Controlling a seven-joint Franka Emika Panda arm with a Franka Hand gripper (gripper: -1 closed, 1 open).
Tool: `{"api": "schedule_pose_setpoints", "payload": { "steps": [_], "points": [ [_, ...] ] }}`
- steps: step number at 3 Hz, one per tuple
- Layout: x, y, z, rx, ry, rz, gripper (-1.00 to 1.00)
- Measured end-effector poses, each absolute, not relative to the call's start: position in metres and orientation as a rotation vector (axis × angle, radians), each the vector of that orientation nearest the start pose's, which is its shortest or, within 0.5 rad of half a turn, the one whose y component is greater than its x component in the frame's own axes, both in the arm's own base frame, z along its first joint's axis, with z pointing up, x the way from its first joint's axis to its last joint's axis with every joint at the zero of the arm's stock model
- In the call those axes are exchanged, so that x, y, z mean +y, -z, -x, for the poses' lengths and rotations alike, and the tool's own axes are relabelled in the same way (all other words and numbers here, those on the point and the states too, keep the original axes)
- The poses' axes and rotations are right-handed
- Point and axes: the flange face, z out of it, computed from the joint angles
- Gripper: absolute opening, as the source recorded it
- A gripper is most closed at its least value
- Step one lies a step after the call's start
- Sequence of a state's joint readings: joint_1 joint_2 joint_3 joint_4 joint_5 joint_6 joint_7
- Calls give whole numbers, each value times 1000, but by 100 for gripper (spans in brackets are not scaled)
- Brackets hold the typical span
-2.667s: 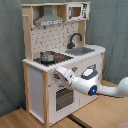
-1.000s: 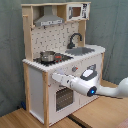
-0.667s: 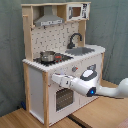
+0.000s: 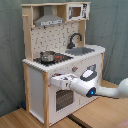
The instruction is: Play with the kitchen
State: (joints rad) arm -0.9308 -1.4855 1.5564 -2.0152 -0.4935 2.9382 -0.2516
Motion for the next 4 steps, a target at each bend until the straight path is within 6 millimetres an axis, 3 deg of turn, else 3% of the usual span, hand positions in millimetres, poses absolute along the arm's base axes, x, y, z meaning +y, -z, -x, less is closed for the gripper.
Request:
{"api": "schedule_pose_setpoints", "payload": {
  "steps": [2, 3, 4],
  "points": [
    [539, -331, -347, 1438, -591, -549, -100],
    [539, -331, -347, 1437, -590, -550, 100],
    [552, -340, -317, 1398, -645, -578, 100]
  ]
}}
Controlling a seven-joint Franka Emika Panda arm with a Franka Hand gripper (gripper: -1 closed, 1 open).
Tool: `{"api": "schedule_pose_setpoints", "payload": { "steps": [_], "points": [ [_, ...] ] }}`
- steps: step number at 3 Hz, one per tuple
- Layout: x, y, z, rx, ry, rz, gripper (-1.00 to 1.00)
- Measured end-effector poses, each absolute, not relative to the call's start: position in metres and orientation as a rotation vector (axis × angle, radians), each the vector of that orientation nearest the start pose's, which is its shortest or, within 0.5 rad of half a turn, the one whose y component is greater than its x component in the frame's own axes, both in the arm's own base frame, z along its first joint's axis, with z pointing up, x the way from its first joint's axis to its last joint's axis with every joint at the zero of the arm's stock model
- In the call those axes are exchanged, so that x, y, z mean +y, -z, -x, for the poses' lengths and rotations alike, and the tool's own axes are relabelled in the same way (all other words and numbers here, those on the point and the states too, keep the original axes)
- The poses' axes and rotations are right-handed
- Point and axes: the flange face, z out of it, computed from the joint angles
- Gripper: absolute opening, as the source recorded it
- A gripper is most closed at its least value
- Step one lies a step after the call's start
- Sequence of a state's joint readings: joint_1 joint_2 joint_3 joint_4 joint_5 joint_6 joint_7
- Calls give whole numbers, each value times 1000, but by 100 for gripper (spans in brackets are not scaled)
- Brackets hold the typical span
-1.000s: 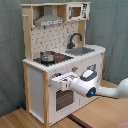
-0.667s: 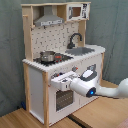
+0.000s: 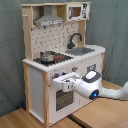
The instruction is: Play with the kitchen
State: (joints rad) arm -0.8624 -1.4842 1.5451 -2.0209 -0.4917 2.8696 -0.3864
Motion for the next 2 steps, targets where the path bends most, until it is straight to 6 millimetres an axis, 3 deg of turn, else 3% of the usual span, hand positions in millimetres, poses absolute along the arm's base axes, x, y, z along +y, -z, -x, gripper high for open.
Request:
{"api": "schedule_pose_setpoints", "payload": {
  "steps": [2],
  "points": [
    [546, -343, -268, 1343, -624, -600, 100]
  ]
}}
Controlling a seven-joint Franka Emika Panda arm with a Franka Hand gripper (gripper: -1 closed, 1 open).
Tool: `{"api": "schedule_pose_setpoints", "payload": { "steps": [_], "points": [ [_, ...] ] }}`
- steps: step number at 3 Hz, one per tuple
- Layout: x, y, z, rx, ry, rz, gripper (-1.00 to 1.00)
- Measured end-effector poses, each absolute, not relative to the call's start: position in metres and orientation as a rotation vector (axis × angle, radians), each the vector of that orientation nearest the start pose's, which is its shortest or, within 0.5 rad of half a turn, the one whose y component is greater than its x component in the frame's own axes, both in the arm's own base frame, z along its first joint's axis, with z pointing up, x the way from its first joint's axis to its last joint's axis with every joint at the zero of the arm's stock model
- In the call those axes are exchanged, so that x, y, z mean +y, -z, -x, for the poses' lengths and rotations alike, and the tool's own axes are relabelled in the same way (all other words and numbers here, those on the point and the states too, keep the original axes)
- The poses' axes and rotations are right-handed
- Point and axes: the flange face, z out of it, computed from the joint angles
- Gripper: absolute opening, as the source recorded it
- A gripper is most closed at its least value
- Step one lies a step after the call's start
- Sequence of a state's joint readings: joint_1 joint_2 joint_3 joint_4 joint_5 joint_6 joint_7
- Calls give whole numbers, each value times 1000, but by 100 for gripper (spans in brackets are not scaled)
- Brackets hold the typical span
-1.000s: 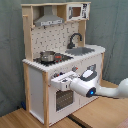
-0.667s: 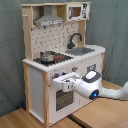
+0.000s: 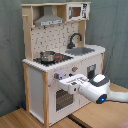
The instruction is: Play with the kitchen
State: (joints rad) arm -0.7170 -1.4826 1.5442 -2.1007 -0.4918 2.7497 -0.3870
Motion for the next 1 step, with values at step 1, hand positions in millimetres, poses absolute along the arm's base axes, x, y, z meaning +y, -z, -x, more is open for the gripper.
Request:
{"api": "schedule_pose_setpoints", "payload": {
  "steps": [1],
  "points": [
    [537, -342, -242, 1333, -620, -601, 100]
  ]
}}
